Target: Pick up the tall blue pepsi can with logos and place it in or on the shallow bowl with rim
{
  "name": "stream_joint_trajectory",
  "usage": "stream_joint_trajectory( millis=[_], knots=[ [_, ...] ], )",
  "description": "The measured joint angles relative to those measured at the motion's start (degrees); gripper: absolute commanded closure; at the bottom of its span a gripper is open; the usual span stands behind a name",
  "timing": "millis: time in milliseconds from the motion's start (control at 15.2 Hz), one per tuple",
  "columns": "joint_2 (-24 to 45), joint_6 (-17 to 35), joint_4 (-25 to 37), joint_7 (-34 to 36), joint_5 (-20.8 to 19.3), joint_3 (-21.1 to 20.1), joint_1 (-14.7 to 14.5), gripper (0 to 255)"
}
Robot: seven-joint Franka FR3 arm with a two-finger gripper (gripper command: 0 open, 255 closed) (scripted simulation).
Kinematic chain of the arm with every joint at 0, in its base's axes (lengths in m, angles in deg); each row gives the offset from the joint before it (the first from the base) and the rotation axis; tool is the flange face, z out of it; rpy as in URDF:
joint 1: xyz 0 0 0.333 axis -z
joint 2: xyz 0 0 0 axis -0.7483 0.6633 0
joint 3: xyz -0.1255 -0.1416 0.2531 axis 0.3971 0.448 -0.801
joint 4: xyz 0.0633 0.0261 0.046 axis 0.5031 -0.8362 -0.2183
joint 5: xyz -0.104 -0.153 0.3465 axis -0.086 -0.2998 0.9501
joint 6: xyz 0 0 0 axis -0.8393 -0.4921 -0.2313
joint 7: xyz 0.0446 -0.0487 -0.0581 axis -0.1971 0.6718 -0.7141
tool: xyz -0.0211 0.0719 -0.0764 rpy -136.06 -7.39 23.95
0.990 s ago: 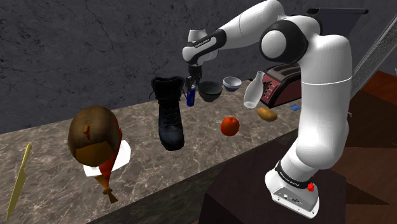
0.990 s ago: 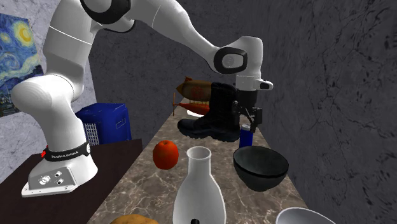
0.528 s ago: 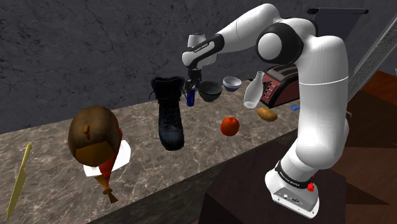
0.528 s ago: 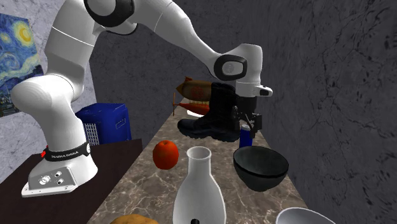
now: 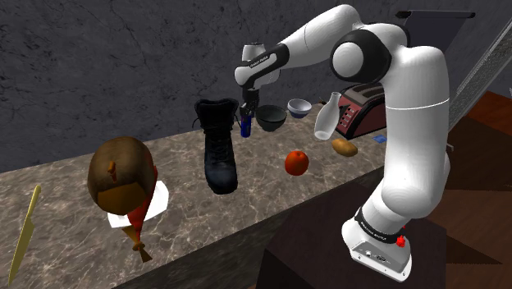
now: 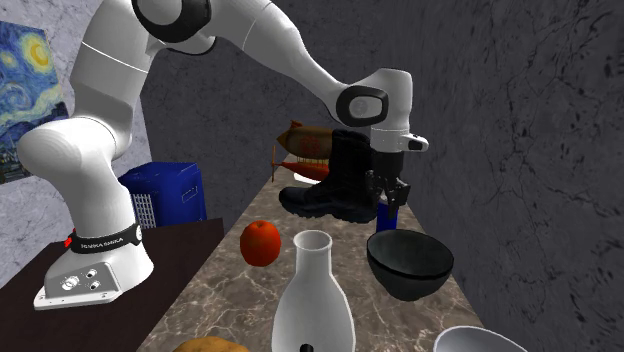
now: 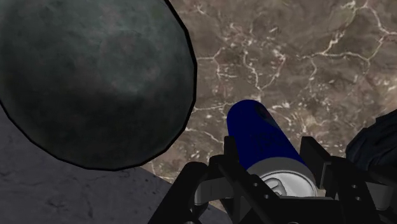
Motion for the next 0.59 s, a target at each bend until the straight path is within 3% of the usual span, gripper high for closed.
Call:
stream_joint_trajectory(
  millis=[594],
  knots=[
    [-0.8, -1.2, 0.3, 0.1, -0.1, 0.1, -0.1, 255]
  ],
)
